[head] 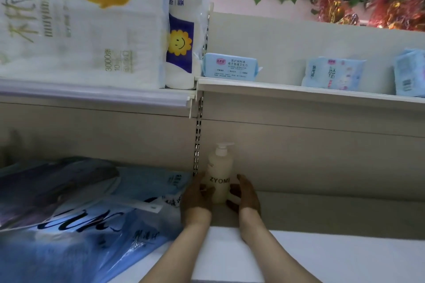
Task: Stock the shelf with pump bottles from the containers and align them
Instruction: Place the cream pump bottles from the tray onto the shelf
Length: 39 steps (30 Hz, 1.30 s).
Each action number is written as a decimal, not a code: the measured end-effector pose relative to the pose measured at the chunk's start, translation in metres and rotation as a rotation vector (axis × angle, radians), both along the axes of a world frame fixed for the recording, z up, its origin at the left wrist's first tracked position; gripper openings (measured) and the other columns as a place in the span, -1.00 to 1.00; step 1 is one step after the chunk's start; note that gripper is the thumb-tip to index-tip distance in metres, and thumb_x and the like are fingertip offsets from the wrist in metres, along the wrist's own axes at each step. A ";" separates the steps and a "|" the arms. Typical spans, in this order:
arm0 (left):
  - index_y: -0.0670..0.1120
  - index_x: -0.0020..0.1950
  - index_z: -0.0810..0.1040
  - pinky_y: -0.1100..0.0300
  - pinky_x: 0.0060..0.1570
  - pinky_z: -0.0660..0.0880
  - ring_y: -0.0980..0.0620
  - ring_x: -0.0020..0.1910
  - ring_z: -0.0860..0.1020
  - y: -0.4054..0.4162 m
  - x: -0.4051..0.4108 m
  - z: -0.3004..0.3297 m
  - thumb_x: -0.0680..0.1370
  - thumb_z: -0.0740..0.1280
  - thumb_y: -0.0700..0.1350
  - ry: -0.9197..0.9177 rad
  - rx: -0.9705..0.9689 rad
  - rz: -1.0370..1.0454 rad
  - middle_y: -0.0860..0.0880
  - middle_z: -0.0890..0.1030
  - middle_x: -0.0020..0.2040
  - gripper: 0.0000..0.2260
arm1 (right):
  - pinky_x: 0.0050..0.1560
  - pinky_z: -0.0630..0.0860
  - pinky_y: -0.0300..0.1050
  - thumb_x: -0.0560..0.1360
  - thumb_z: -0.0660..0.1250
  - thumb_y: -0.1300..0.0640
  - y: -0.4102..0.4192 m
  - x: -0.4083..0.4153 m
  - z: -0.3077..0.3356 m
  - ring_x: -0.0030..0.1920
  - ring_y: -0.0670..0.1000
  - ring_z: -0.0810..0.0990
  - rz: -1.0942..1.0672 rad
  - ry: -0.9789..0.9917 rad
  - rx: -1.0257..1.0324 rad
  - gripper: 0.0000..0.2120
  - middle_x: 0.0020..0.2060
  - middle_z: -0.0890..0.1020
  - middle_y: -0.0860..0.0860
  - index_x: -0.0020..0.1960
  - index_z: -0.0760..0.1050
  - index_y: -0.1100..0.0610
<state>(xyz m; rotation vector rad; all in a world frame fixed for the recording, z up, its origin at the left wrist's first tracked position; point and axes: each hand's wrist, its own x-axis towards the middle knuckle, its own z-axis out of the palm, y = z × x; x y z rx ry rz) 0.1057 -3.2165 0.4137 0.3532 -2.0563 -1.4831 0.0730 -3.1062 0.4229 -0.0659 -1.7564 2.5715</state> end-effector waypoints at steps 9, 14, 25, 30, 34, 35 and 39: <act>0.08 0.36 0.50 0.36 -0.14 0.39 0.10 -0.03 0.56 -0.002 -0.008 -0.005 0.54 0.42 -0.08 0.012 0.011 0.002 0.04 0.61 0.06 -0.61 | -0.10 0.55 -0.05 0.64 0.25 0.02 -0.003 0.001 -0.003 0.03 0.05 0.61 0.029 0.023 0.019 -0.87 -0.01 0.66 0.10 0.02 0.57 -0.02; 0.03 0.45 0.43 0.27 0.05 0.36 0.07 0.06 0.54 -0.002 -0.013 -0.002 0.55 0.41 -0.12 -0.026 0.036 -0.044 -0.06 0.59 0.24 -0.53 | -0.07 0.50 -0.05 0.63 0.23 -0.05 -0.006 -0.003 -0.001 0.06 0.02 0.60 0.088 0.014 0.066 -0.83 0.04 0.66 0.03 0.02 0.56 -0.02; 0.03 0.54 0.31 0.14 0.36 0.33 -0.06 0.41 0.40 -0.002 -0.022 -0.005 0.63 0.26 -0.01 -0.077 -0.174 -0.025 -0.05 0.20 0.58 -0.54 | 0.05 0.55 -0.03 0.37 0.21 -0.46 -0.016 -0.018 -0.009 0.15 -0.03 0.58 0.111 0.032 0.273 -0.57 0.15 0.64 -0.13 0.01 0.58 -0.20; 0.06 0.53 0.31 0.06 0.36 0.34 -0.10 0.43 0.38 -0.003 -0.024 -0.007 0.63 0.24 0.00 -0.084 -0.151 -0.015 -0.09 0.32 0.52 -0.55 | 0.26 0.54 0.16 0.17 0.12 -0.58 -0.018 -0.023 -0.013 0.16 0.01 0.60 0.082 0.068 0.349 -0.41 0.16 0.65 -0.13 -0.05 0.60 -0.26; 0.05 0.50 0.37 0.07 0.31 0.38 -0.10 0.36 0.44 -0.003 -0.025 -0.010 0.63 0.25 0.01 -0.079 -0.142 0.002 -0.08 0.35 0.48 -0.59 | 0.26 0.52 0.17 0.22 0.13 -0.58 -0.019 -0.023 -0.017 0.13 0.02 0.61 0.066 0.090 0.372 -0.47 0.14 0.66 -0.13 -0.06 0.63 -0.32; 0.03 0.48 0.39 0.06 0.29 0.40 -0.10 0.33 0.46 -0.003 -0.026 -0.010 0.63 0.25 0.01 -0.086 -0.127 0.006 -0.09 0.40 0.45 -0.60 | 0.24 0.54 0.14 0.22 0.15 -0.56 -0.019 -0.024 -0.015 0.12 0.00 0.61 0.072 0.084 0.364 -0.50 0.11 0.66 -0.14 -0.07 0.63 -0.32; -0.14 0.47 0.35 -0.03 0.32 0.39 -0.14 0.35 0.45 -0.002 -0.020 -0.002 0.60 0.31 -0.03 -0.087 -0.077 -0.044 -0.17 0.47 0.38 -0.54 | -0.09 0.56 -0.07 0.50 0.22 -0.35 -0.018 -0.017 -0.004 0.05 -0.15 0.56 0.121 0.059 0.276 -0.67 0.06 0.59 -0.19 0.09 0.55 -0.18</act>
